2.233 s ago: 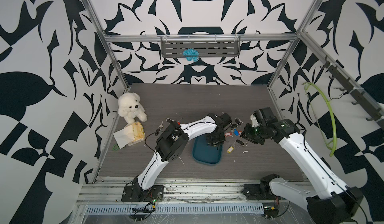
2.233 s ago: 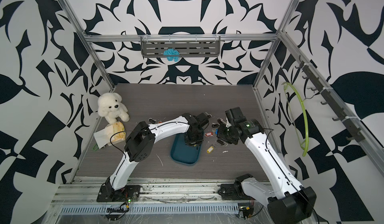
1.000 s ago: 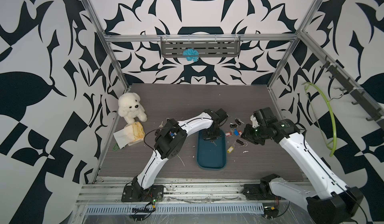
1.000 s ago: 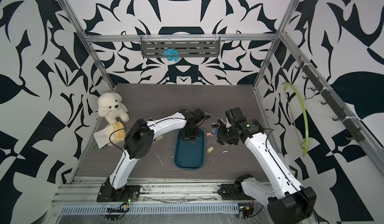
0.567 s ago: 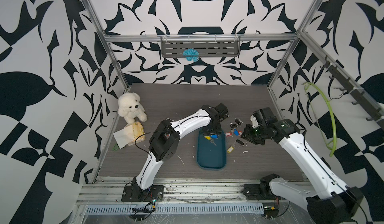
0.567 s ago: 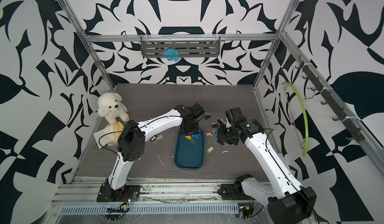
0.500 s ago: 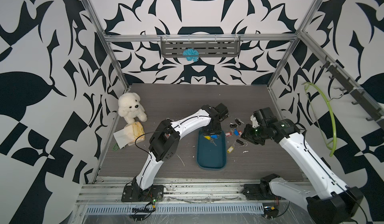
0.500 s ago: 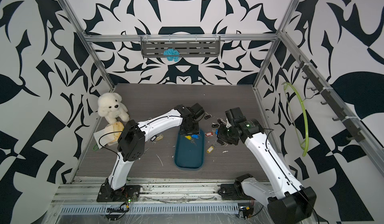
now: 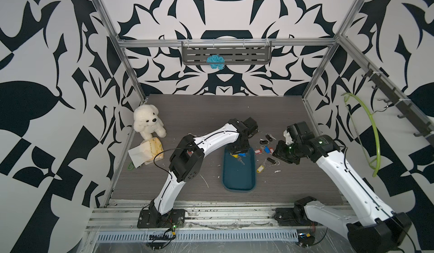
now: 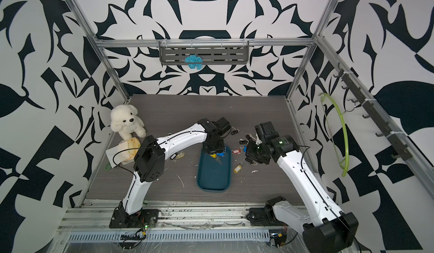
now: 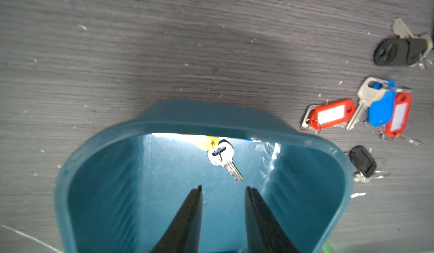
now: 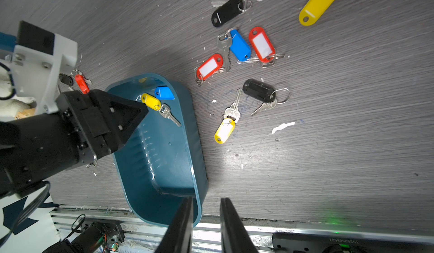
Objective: Take the keys out of the storage box
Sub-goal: Pick up the key from the storage box.
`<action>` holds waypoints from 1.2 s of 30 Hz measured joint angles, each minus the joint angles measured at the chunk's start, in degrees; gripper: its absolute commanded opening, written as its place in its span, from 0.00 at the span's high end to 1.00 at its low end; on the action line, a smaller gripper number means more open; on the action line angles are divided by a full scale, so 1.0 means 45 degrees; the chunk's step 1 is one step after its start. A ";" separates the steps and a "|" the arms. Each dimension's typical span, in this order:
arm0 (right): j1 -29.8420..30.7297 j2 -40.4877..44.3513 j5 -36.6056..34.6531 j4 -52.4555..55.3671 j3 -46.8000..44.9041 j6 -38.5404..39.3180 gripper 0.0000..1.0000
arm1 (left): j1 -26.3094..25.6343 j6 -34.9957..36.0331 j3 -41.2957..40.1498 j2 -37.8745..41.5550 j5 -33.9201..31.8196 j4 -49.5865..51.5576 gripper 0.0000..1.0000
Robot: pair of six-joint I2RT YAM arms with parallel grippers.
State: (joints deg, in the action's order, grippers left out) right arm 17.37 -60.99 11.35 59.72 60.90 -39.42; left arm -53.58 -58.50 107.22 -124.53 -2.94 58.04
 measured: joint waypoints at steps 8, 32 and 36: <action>0.0000 0.0136 0.0000 0.0000 -0.0078 0.0073 0.73 | -0.0097 -0.1248 -0.0447 -0.0588 -0.0165 0.0049 0.63; 0.0000 0.0384 0.0005 0.0189 -0.0316 0.0631 0.73 | -0.0160 -0.2127 -0.0369 -0.0675 -0.0495 -0.0073 0.61; 0.0000 0.0384 0.0005 0.0189 -0.0330 0.0665 0.73 | -0.0219 -0.2152 -0.0039 -0.0675 -0.0510 -0.0083 0.60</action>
State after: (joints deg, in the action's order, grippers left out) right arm 17.37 -59.27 11.38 60.58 59.42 -36.42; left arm -54.57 -68.18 107.04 -127.57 -5.23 57.67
